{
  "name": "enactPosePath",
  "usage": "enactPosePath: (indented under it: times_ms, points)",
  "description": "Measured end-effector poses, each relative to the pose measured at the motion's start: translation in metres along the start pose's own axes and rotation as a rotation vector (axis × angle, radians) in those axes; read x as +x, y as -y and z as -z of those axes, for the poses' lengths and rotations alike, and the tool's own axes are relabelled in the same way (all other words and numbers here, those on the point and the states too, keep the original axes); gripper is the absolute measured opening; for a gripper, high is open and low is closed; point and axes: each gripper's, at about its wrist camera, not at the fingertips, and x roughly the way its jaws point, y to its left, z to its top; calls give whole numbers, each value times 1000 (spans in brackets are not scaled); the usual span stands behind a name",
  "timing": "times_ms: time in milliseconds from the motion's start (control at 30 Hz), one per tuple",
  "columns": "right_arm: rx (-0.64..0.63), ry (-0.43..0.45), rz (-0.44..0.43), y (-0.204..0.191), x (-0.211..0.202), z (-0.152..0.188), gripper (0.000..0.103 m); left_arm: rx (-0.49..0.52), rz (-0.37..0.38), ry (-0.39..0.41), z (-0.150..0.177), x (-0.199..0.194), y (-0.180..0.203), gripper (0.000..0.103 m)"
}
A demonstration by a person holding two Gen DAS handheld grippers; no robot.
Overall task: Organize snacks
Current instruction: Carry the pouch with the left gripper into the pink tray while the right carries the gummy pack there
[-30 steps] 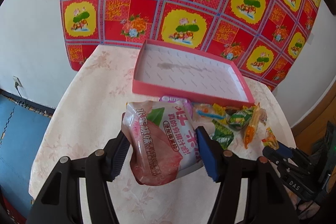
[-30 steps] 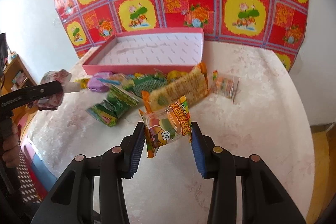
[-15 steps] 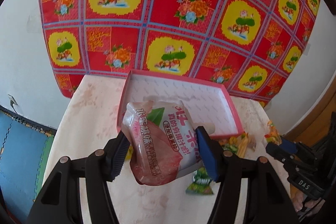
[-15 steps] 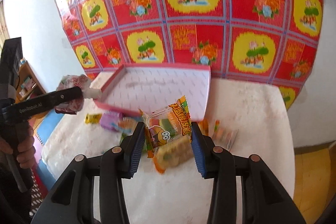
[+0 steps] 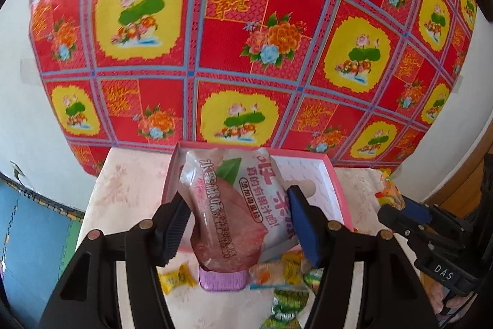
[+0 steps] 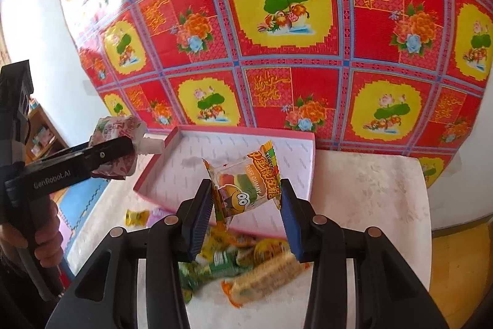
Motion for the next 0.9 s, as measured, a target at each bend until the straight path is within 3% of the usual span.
enactPosePath:
  times_ms: [333, 900]
  points:
    - [51, -33, -4, 12, 42, -18, 43, 17, 3, -28, -22, 37, 9, 65]
    - [87, -127, -23, 37, 122, -37, 43, 15, -15, -161, -15, 128, 10, 65]
